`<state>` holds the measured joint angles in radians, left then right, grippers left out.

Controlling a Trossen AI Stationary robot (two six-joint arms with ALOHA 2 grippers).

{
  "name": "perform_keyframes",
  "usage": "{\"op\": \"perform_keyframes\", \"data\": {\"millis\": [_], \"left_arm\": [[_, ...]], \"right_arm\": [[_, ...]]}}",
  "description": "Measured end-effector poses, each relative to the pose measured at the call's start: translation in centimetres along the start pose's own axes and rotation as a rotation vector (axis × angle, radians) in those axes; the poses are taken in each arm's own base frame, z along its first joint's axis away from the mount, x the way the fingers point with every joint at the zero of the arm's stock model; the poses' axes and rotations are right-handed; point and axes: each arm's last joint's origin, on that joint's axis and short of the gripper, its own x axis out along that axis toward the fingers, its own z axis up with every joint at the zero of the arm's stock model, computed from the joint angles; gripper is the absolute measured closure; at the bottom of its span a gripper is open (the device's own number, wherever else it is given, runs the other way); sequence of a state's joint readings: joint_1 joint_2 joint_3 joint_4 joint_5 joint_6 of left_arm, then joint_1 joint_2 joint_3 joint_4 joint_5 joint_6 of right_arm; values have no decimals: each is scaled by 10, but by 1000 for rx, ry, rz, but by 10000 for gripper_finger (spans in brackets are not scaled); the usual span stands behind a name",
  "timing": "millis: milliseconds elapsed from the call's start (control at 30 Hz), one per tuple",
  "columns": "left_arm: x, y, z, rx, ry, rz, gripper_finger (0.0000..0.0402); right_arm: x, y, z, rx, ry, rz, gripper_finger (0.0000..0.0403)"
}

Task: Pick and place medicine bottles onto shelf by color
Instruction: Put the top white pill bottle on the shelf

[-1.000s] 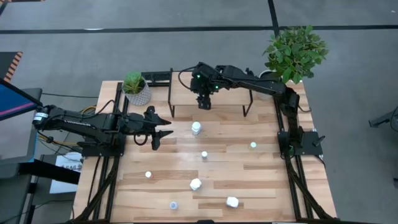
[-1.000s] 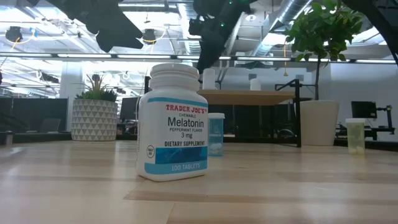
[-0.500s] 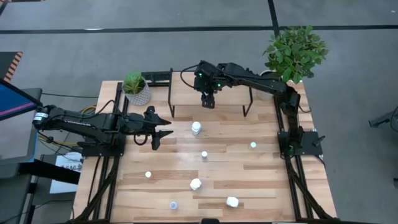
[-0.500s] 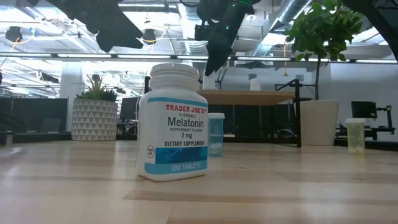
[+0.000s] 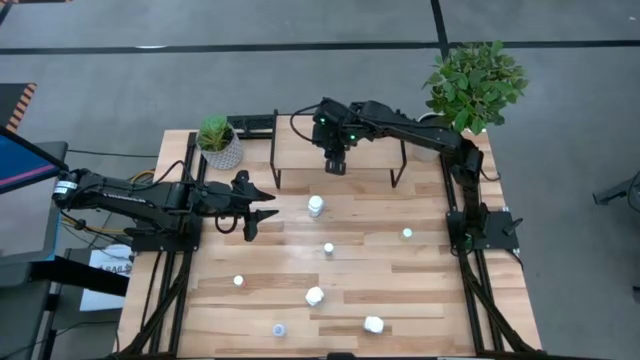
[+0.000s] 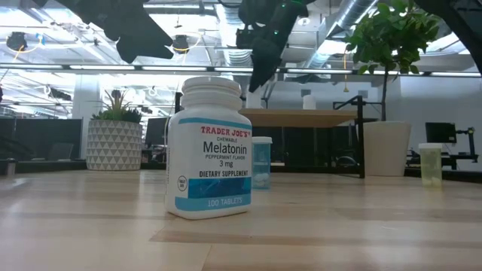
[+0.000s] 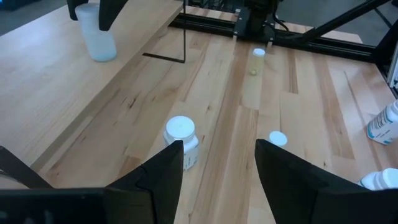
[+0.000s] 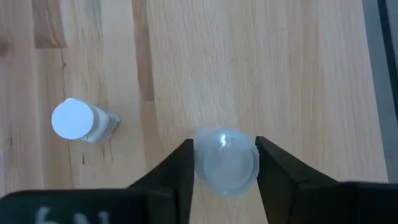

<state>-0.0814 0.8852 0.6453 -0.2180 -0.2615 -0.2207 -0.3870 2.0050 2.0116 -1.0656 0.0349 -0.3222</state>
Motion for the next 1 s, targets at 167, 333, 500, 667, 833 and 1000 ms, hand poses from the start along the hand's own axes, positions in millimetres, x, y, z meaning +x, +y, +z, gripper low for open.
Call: {"op": "perform_keyframes", "data": {"millis": [167,333,500,667,833,1000], "left_arm": [[0,0,0,0,0,0,216],[0,0,0,0,0,0,217],[0,0,0,1,0,0,217],[0,0,0,0,0,0,217],[0,0,0,1,-1,10,217],[0,1,0,1,-2,14,216]], "right_arm": [[-2,1,-4,-3,47,15,277],[-16,3,-7,-8,113,40,266],[-43,6,-9,-16,157,58,278],[-72,7,-11,-20,151,62,275],[-104,7,-20,-11,124,56,276],[-137,6,-34,42,92,38,276]]}}
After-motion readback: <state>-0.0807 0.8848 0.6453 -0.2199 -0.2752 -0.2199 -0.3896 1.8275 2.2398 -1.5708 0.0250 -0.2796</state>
